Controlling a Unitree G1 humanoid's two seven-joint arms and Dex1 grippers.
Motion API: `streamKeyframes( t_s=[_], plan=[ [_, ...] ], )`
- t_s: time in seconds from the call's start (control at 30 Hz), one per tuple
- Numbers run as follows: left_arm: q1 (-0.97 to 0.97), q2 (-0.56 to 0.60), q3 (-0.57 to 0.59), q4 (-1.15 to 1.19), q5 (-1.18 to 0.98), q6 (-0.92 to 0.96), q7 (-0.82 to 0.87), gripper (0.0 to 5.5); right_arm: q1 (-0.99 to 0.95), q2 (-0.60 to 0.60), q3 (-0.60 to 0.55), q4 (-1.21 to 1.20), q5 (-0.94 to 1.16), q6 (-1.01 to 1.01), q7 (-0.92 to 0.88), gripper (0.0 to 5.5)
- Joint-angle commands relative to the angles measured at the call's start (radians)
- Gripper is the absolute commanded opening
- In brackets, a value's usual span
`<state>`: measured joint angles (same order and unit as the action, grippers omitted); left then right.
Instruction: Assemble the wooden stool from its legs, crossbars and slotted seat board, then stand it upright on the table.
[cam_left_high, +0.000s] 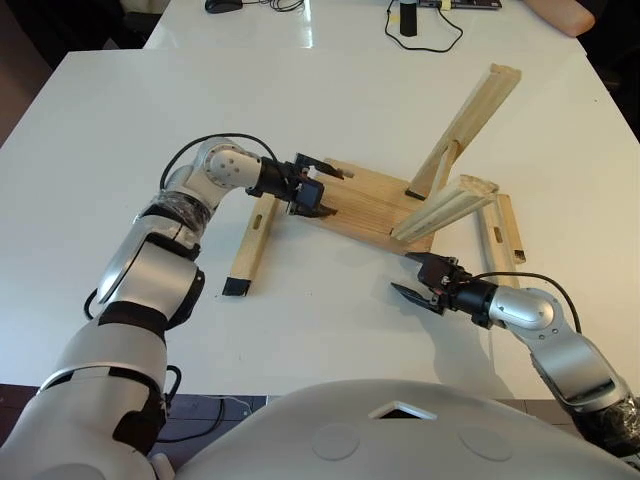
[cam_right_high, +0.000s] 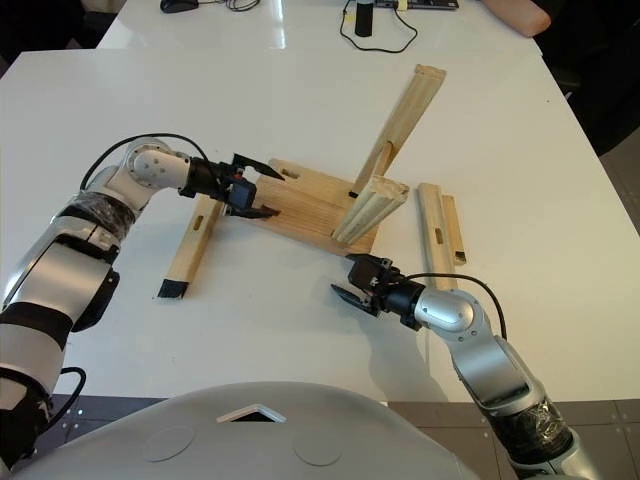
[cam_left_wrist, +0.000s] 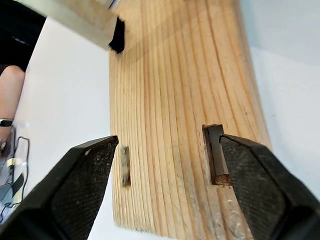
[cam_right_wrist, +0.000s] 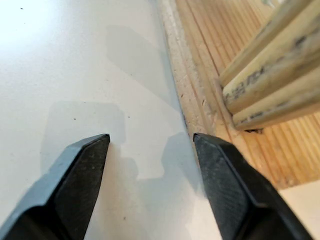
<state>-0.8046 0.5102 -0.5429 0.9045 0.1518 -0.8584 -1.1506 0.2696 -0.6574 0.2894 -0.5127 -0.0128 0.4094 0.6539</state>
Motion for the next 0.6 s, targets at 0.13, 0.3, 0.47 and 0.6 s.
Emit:
streamKeyframes(
  t_s=[0.13, 0.3, 0.47, 0.6],
  plan=[
    [0.333, 0.117, -0.025, -0.461, -0.206, 0.439, -0.237, 3.8, 0.008, -0.041, -0.086, 0.043, -0.02, 0.01, -0.02, 3.09],
    [0.427, 0.062, 0.048, -0.779, -0.364, 0.821, -0.089, 3.8, -0.041, -0.01, -0.093, 0.101, -0.047, 0.009, -0.059, 3.09],
    [0.459, -0.052, 0.144, -0.906, -0.421, 1.047, 0.115, 3.8, -0.13, 0.07, -0.088, 0.236, -0.089, 0.008, -0.157, 3.09],
    [0.498, -0.064, 0.201, -1.006, -0.434, 1.121, 0.194, 3.8, -0.185, 0.13, -0.079, 0.322, -0.112, -0.008, -0.219, 3.09]
  ],
)
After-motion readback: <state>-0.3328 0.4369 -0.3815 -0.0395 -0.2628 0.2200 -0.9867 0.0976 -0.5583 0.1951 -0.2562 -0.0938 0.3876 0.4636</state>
